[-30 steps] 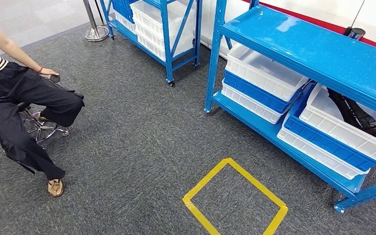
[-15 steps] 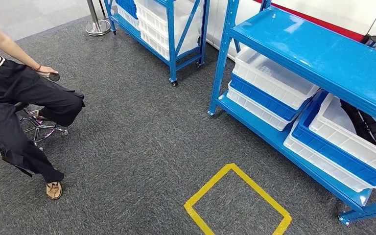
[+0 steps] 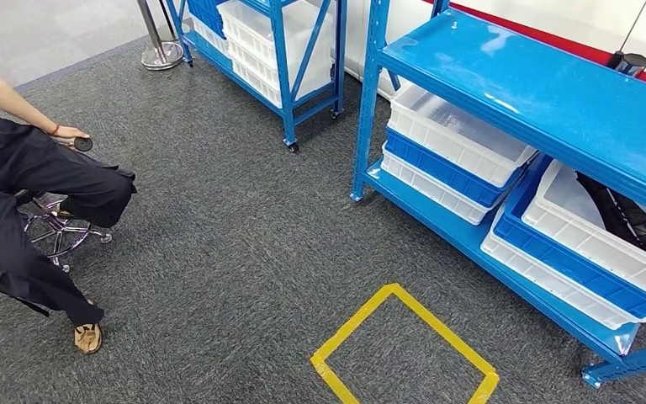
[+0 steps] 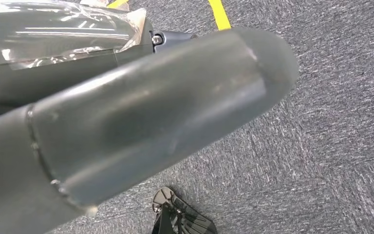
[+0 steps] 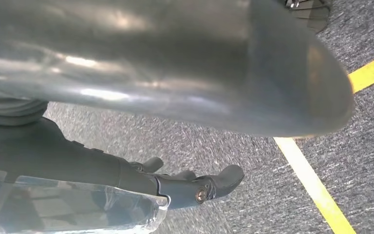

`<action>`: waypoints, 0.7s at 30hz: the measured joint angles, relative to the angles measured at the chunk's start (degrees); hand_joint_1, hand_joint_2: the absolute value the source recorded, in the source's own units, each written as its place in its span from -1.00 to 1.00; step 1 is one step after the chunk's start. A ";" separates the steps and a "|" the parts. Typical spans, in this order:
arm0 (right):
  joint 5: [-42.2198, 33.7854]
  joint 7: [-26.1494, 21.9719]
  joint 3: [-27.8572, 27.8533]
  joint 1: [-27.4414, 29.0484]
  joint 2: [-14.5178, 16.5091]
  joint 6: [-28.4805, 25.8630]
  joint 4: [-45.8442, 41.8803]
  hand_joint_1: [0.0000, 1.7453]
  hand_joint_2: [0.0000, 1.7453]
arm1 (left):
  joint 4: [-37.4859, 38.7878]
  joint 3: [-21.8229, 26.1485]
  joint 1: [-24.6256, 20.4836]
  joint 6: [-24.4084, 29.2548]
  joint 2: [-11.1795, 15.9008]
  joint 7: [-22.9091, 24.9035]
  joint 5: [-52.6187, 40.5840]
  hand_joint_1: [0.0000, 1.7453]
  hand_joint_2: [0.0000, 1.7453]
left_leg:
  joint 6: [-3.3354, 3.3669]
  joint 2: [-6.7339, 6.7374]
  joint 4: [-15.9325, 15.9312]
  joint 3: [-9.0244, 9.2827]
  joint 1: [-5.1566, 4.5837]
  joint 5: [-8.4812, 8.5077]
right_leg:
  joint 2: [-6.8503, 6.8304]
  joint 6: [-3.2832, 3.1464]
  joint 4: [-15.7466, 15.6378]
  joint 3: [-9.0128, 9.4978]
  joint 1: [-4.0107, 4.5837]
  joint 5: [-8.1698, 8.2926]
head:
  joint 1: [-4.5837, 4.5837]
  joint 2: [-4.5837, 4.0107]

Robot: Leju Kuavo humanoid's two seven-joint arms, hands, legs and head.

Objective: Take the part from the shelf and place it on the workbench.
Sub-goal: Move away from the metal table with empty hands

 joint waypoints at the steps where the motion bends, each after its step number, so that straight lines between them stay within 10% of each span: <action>1: -0.13 -0.13 -0.21 0.00 0.03 0.00 0.00 -1.00 -1.00 | 0.00 0.00 0.00 -0.01 0.02 0.00 -0.04 -1.00 -1.00 | 0.02 0.01 0.00 -0.01 -0.04 -0.01 | 0.00 0.01 -0.02 0.00 -0.02 0.01 | 0.01 0.00; 6: -0.41 0.19 -0.92 0.00 0.03 0.29 0.00 -1.00 -1.00 | 0.00 -0.02 0.00 0.37 -0.14 0.59 -0.70 -1.00 -1.00 | -0.11 0.62 -1.86 1.02 0.30 0.93 | 0.09 0.43 1.38 -0.84 -0.05 -0.63 | 0.15 0.00; 11: -0.70 1.16 -1.43 0.57 -0.08 0.90 0.04 -1.00 -1.00 | 0.01 -0.10 0.15 0.99 -0.24 1.63 -1.14 -1.00 -1.00 | -0.46 2.35 -2.56 1.69 0.62 1.11 | 0.02 1.38 15.78 -8.84 -0.87 -5.16 | 0.48 0.00; 15: -0.77 1.61 -1.68 0.84 -0.12 1.00 0.07 -1.00 -1.00 | 0.04 -0.44 0.39 1.14 -0.34 2.21 -1.52 -1.00 -1.00 | -2.03 3.88 -2.30 2.67 0.99 0.02 | -2.68 3.78 3.23 -3.29 -1.70 0.75 | 0.72 0.00; 17: -0.76 1.92 -1.74 0.64 -0.02 1.06 0.08 -1.00 -1.00 | 0.04 -0.63 0.45 1.33 -0.23 2.60 -1.69 -1.00 -1.00 | -2.98 4.71 -2.16 3.10 0.79 -0.59 | -3.65 2.80 0.16 -1.70 -1.45 1.55 | 0.70 0.00; 21: -0.76 2.64 -1.81 0.76 -0.09 1.14 0.09 -1.00 -1.00 | 0.07 -0.88 0.38 1.82 -0.32 3.32 -1.81 -1.00 -1.00 | -4.17 4.28 -1.05 3.31 1.33 -2.15 | -1.31 0.23 0.41 -1.89 -1.17 1.33 | 0.29 0.00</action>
